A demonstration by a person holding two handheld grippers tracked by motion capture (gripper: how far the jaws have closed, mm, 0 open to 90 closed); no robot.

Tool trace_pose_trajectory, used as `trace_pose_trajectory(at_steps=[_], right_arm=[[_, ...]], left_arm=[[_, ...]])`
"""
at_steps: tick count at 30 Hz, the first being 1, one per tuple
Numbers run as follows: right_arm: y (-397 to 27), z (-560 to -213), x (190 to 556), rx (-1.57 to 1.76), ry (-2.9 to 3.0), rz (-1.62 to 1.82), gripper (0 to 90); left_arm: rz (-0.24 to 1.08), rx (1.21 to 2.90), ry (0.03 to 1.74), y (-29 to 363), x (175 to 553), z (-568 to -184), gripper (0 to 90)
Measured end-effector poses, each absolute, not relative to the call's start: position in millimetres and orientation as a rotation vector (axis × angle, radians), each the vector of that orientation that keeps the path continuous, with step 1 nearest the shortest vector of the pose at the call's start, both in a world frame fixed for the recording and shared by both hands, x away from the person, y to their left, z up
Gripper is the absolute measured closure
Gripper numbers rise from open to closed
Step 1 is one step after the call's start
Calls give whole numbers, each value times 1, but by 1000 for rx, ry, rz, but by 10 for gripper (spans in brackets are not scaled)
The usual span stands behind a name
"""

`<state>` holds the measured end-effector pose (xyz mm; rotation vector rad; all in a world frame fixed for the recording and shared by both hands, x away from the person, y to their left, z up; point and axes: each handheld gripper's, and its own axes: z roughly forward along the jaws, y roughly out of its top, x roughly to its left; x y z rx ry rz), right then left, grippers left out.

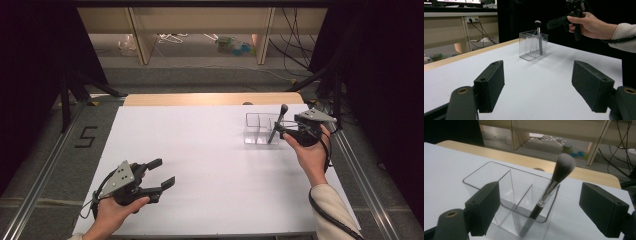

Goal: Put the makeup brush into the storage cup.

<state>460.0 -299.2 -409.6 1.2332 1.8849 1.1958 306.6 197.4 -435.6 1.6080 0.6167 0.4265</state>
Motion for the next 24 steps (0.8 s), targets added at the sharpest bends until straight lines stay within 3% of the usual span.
trace_pose_trajectory(at_steps=[24], right_arm=[[-292,-411,400,1092,2017,1330,164]], left_arm=[[440,1601,634,201,310,-436,262]])
